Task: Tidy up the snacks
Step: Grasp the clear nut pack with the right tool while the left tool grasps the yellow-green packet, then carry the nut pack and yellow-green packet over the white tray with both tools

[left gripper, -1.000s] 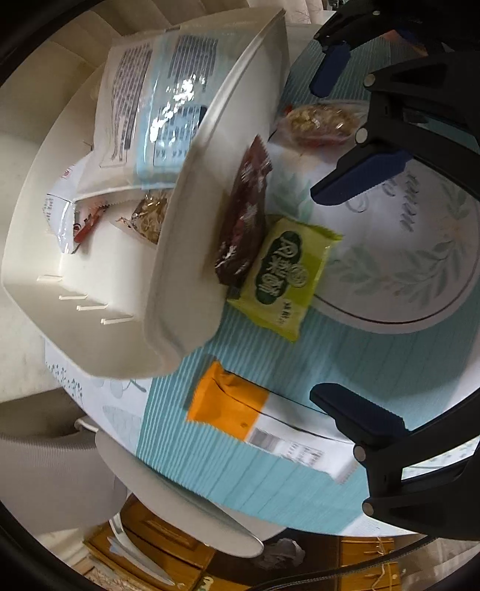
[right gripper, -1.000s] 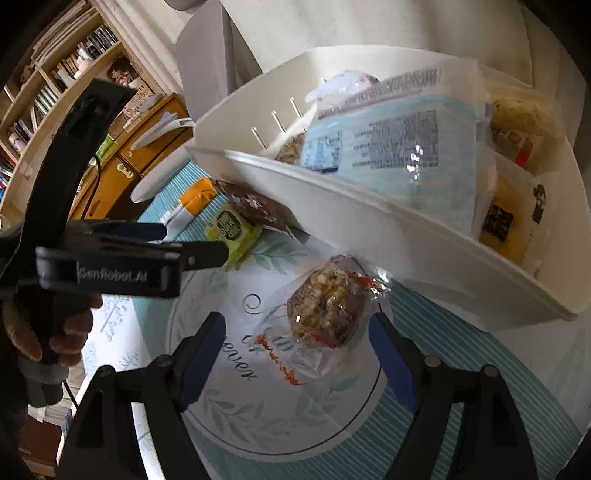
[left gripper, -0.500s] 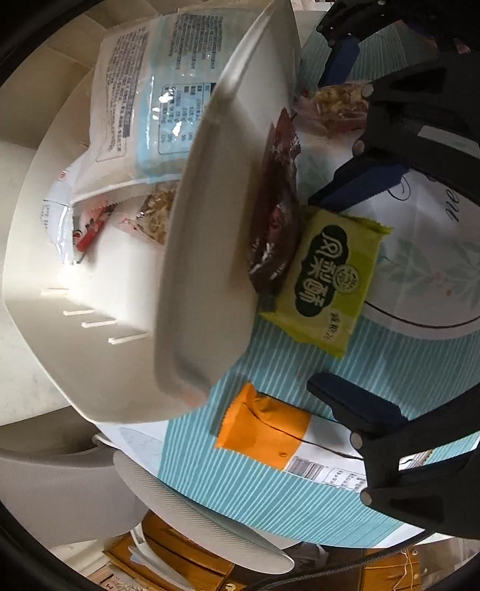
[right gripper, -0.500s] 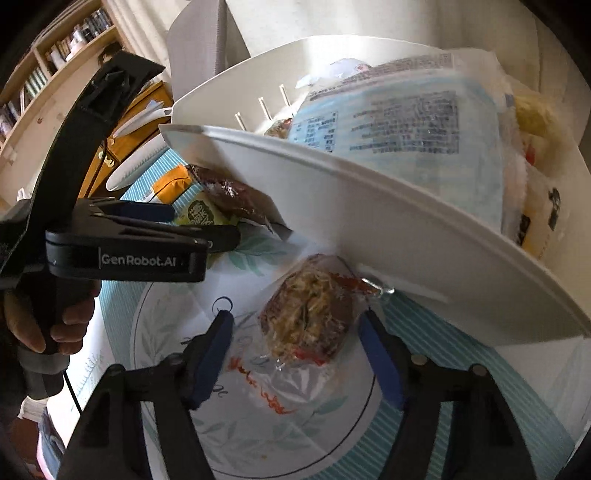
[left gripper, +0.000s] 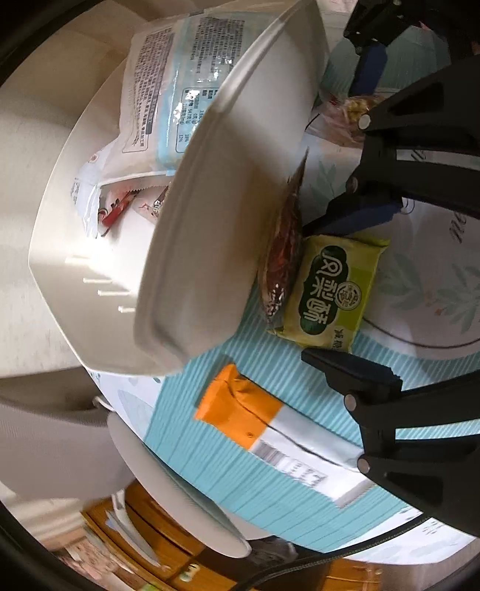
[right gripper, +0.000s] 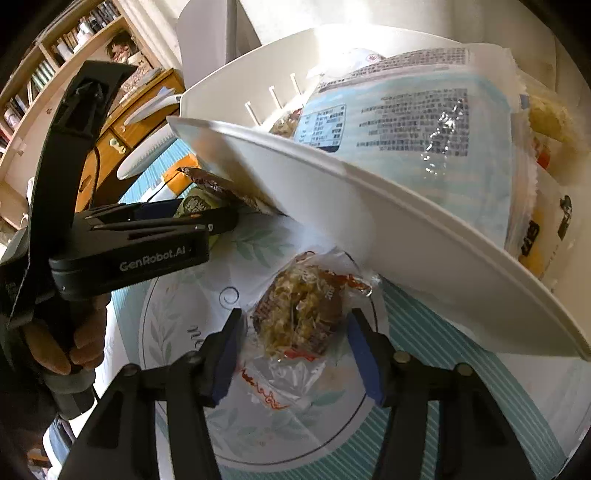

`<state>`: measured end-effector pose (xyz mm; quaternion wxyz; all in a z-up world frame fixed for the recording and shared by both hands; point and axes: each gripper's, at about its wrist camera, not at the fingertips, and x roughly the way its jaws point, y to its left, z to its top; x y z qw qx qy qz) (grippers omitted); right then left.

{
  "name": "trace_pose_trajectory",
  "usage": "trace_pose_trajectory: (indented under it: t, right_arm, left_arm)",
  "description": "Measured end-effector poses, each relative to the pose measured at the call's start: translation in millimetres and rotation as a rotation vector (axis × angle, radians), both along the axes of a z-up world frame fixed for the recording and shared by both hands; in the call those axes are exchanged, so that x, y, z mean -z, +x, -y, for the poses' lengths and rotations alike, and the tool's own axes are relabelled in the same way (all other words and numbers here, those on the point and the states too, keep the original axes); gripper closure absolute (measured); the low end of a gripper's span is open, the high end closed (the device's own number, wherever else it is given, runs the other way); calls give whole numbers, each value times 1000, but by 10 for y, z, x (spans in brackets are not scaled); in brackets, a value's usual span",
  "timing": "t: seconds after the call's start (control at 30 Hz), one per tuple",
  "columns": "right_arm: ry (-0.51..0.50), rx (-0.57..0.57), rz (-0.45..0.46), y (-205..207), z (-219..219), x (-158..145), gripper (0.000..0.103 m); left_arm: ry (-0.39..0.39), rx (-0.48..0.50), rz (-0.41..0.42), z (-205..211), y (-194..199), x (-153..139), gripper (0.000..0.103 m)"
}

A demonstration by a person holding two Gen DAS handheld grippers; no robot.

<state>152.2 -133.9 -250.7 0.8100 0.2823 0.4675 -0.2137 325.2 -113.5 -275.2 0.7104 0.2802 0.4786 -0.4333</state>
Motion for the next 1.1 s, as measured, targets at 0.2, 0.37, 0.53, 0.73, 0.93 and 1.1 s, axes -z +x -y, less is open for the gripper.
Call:
trace_pose_trajectory:
  t: [0.2,0.37,0.53,0.73,0.93,1.1]
  right_arm:
    - [13,-49,-36,-1,-27,-8,47]
    - [40,-63,-74,-135,-45,-16,47]
    - [40,-103,-76,-272,-100,-117,47]
    - [29,-165,-56,-444,-191,-295,47]
    - [-1,-226,-12,-659,-271,-565,48]
    - [-41,-263,46,-857,-269,-821,47]
  left_arm:
    - [30,-64,-23,-160,-78,-35,48]
    - [69,-137,-56,-348,-226,-58,48]
    - [86,-256,-80,-663,-379,-169,48]
    - [89,-444,-128,-1091,-637,-451,48]
    - [121,-534,-131,-1264,-1014,-772,48]
    - [102,-586,-148,-1367,-1346,-1061,48]
